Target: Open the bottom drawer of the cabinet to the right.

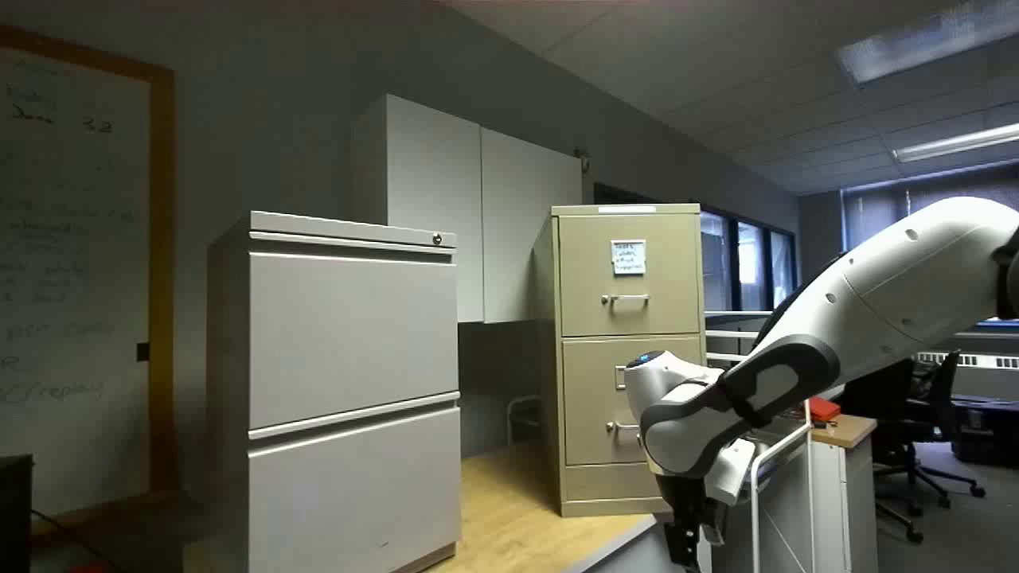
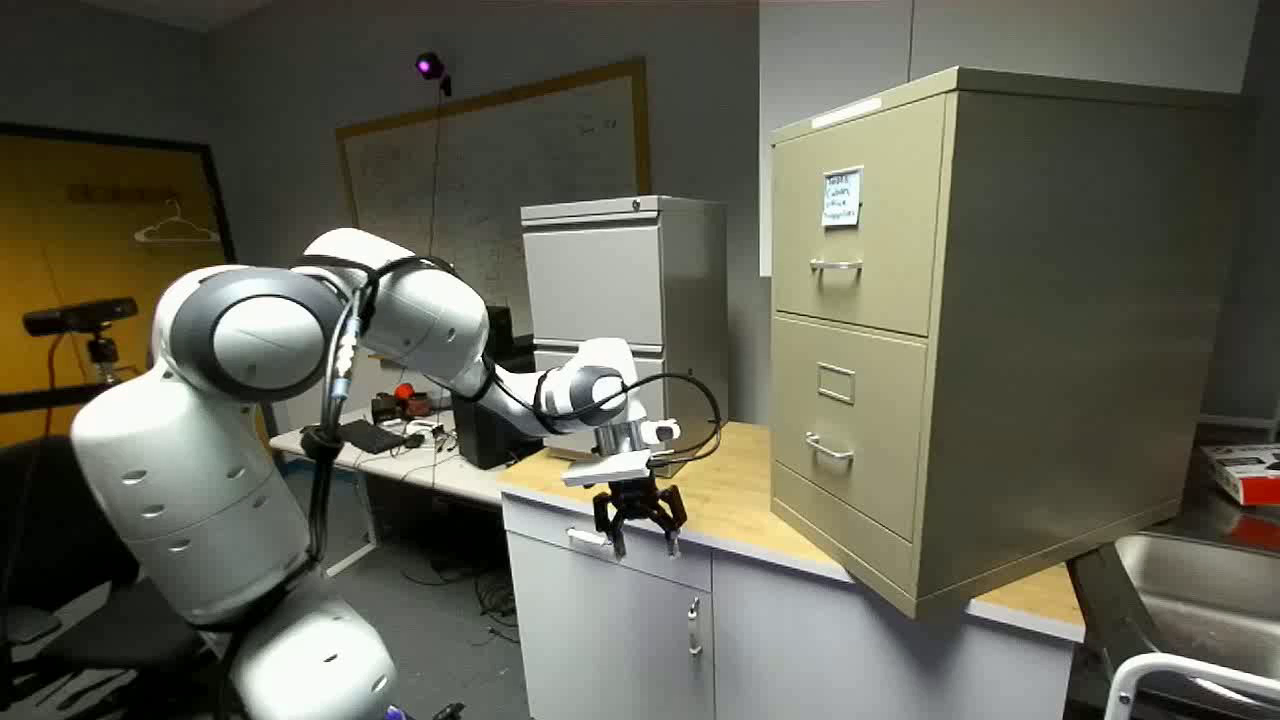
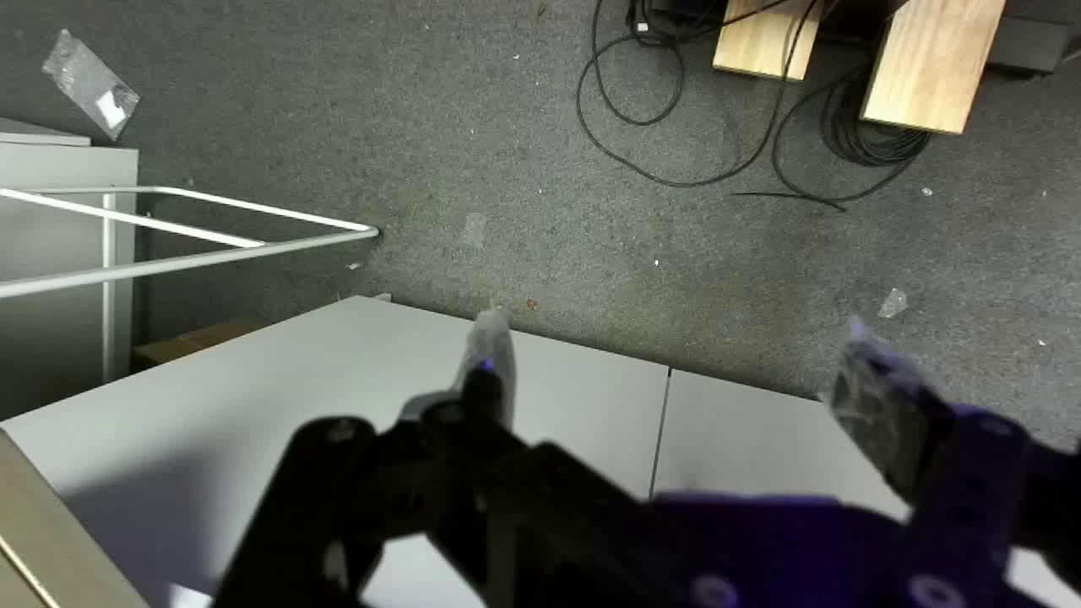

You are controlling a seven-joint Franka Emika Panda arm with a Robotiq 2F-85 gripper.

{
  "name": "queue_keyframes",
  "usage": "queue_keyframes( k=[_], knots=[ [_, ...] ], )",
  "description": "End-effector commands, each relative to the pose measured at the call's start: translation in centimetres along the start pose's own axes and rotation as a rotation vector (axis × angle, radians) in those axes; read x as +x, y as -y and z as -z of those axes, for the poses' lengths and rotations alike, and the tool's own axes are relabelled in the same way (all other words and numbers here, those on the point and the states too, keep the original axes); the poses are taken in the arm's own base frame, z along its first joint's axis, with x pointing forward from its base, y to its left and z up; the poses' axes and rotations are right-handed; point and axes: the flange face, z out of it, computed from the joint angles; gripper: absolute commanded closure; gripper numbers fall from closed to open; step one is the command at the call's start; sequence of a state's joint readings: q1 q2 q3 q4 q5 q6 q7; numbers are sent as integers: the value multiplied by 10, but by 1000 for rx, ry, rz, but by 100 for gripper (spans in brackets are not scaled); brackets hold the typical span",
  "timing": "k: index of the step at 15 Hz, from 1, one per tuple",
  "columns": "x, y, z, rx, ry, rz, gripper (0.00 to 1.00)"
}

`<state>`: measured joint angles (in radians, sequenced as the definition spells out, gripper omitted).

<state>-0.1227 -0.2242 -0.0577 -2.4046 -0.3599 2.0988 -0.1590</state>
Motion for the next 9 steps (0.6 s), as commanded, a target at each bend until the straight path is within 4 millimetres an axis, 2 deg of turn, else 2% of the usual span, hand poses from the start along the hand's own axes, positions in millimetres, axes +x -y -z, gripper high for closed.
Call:
queue_keyframes(
  k=[1,7,9],
  knots=[
    [0,0,1,0,0,0,0],
    [0,0,1,0,-2,-1,0],
    [7,-9,1,29,-15,-8,0]
  ],
)
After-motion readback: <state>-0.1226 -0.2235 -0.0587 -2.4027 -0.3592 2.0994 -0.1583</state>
